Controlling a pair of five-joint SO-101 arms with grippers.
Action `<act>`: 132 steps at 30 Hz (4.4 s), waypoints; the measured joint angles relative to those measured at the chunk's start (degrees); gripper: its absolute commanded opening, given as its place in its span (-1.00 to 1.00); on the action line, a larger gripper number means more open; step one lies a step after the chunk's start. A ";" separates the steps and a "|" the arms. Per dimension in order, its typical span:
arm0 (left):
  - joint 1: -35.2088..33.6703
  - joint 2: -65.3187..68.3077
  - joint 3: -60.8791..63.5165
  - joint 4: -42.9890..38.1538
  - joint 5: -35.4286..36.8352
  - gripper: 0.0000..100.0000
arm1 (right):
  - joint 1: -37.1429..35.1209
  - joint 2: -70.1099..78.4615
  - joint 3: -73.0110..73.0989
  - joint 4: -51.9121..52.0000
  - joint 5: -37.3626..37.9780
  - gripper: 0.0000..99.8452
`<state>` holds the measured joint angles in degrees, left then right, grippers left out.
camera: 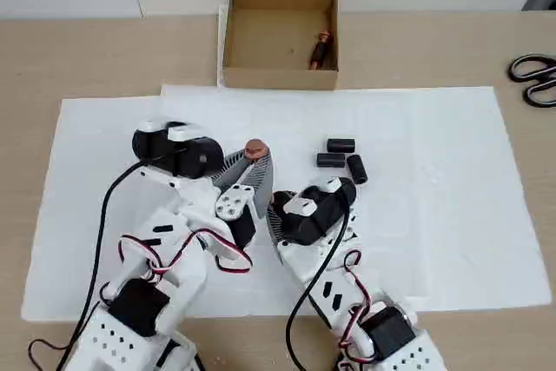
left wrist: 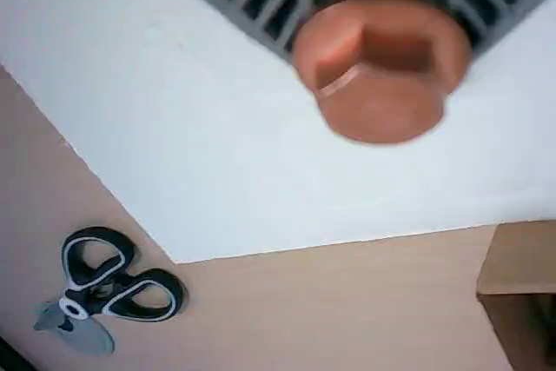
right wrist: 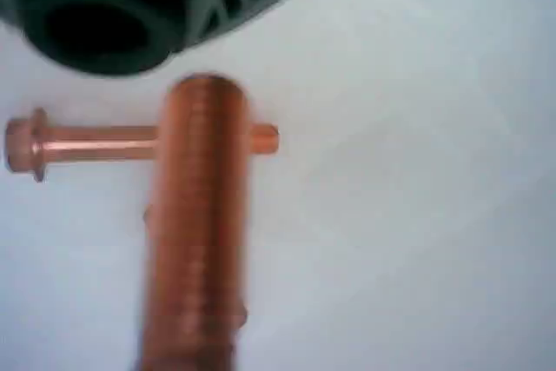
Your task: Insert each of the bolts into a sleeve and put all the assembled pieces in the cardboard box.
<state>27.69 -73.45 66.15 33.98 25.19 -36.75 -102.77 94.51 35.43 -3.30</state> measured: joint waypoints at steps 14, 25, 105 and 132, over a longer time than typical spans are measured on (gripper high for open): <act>-0.09 -0.09 2.55 -0.09 0.00 -0.99 | -2.02 0.00 0.09 0.00 -0.26 -0.99; -0.09 -0.09 2.64 -2.11 0.09 -0.99 | -2.37 0.00 0.00 0.00 -0.26 -0.99; -14.15 -0.35 -6.86 25.49 2.73 -0.50 | -2.37 0.09 0.18 0.00 -0.35 -0.99; -38.59 -0.35 -6.86 38.51 -24.09 -0.50 | 24.97 63.82 -60.66 -9.23 6.95 -0.99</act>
<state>-10.90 -73.80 59.30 72.48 1.10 -11.78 -38.95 33.85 26.20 3.65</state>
